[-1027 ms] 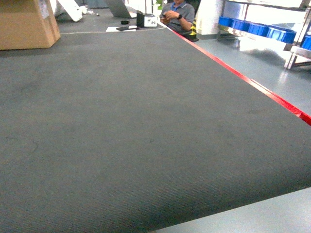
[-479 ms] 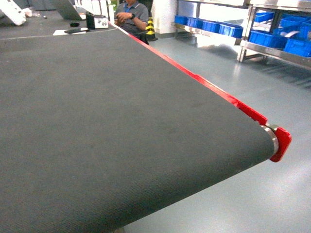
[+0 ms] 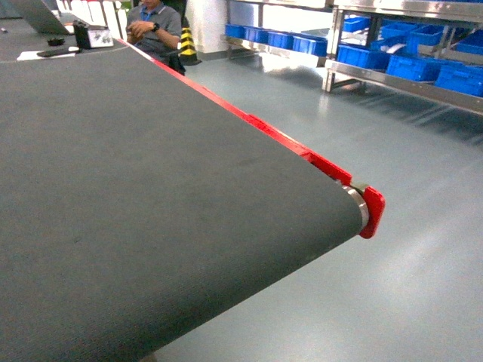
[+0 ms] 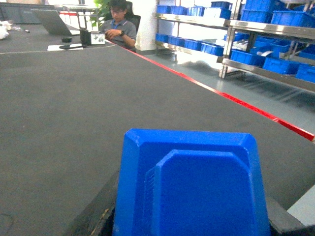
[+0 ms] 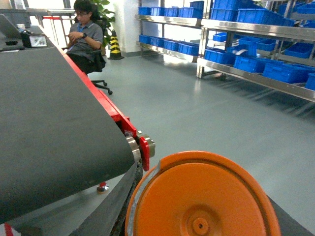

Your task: Sort blue parts and orange caps into right shelf containers

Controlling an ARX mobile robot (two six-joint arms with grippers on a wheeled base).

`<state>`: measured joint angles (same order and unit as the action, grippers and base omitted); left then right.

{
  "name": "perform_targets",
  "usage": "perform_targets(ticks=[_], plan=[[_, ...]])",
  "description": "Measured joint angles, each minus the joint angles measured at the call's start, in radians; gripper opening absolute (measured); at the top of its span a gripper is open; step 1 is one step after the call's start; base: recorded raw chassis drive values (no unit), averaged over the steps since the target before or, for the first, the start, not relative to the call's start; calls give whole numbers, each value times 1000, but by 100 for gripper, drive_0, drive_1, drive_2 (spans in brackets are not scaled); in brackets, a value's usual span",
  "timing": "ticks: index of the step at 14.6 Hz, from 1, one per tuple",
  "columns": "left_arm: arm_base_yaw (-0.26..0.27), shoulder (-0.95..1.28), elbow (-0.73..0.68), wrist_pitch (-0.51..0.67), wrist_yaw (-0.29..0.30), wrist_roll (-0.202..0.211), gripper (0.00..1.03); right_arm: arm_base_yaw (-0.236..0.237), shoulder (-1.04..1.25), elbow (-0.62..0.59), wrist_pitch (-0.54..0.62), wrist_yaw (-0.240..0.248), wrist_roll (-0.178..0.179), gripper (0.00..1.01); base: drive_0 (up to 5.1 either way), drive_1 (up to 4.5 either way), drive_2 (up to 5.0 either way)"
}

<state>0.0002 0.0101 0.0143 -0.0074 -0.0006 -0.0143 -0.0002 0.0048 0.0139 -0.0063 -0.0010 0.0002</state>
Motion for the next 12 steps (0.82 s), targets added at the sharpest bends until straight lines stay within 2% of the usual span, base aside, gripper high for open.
perform_targets(ticks=[12], plan=[[0, 0, 0, 0, 0, 0, 44, 0, 0, 0, 0, 0, 0, 44, -158, -158, -158]])
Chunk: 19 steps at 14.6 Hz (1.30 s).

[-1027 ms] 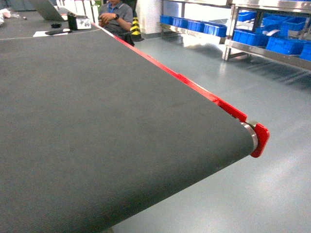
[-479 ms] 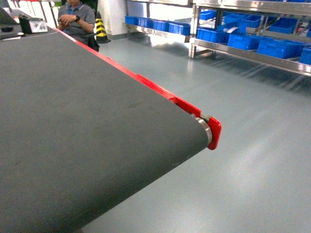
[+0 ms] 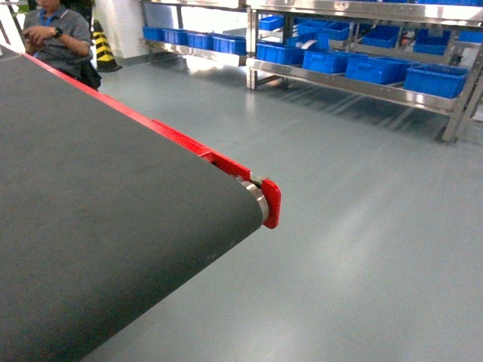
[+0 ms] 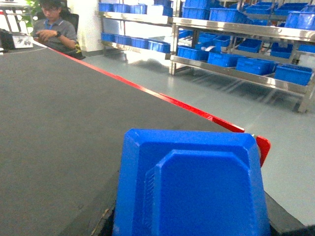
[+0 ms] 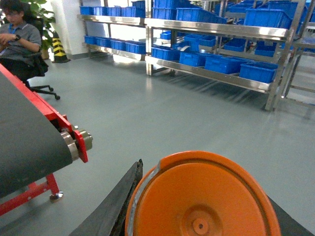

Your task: Sort blue parts and orange caps into right shelf containers

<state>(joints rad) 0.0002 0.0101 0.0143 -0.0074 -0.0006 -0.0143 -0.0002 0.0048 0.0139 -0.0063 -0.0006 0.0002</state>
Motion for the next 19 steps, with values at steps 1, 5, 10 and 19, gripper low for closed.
perform_targets(ticks=[1, 5, 10, 19], plan=[[0, 0, 0, 0, 0, 0, 44, 0, 0, 0, 0, 0, 0, 44, -160, -160, -160], [0, 0, 0, 0, 0, 0, 44, 0, 0, 0, 0, 0, 0, 44, -164, -164, -164], [0, 0, 0, 0, 0, 0, 44, 0, 0, 0, 0, 0, 0, 44, -157, -157, -157], [0, 0, 0, 0, 0, 0, 44, 0, 0, 0, 0, 0, 0, 44, -163, -163, -163]])
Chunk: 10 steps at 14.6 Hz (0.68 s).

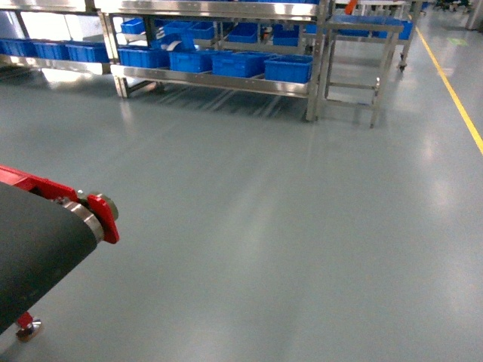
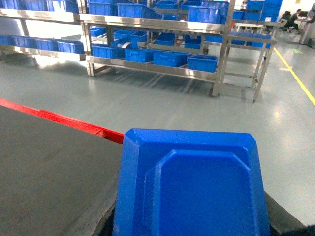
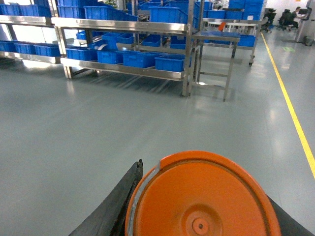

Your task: Sort blue parts and orange caps into right shelf containers

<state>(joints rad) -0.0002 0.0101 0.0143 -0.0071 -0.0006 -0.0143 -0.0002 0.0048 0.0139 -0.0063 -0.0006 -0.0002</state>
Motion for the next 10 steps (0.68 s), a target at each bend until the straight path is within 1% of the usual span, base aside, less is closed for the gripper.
perform_targets(ticks=[10], plan=[[0, 0, 0, 0, 0, 0, 44, 0, 0, 0, 0, 0, 0, 44, -163, -163, -163]])
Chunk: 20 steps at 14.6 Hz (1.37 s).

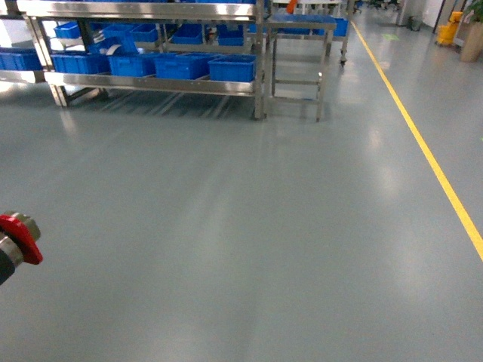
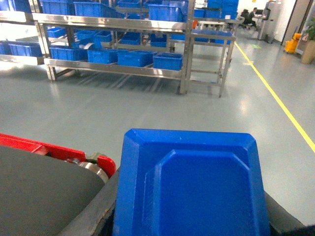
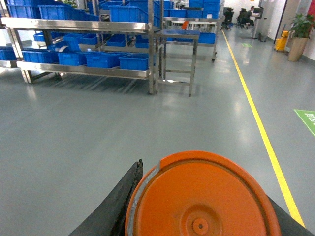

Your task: Sort blue parts and orange caps into right shelf containers

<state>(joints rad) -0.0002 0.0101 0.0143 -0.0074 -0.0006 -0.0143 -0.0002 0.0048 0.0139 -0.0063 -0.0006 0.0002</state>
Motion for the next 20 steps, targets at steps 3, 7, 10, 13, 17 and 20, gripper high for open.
perform_targets(ticks=[3, 7, 10, 13, 17, 20], plan=[[0, 0, 0, 0, 0, 0, 44, 0, 0, 0, 0, 0, 0, 44, -160, -160, -160], [-1, 0, 0, -1, 3, 0, 44, -1, 0, 0, 0, 2, 0, 44, -108, -6, -210], [-1, 0, 0, -1, 0, 0, 44, 0, 0, 0, 0, 2, 0, 44, 15, 422, -391], [-1, 0, 0, 0, 1, 0, 44, 0, 0, 0, 0, 1, 0, 44, 78, 485, -330], [0, 0, 0, 0, 0, 0, 44, 0, 0, 0, 1, 0, 0, 44, 8, 416, -400], [0, 0, 0, 1, 1, 0, 44, 0, 0, 0, 1, 0, 0, 44, -5, 407, -417]])
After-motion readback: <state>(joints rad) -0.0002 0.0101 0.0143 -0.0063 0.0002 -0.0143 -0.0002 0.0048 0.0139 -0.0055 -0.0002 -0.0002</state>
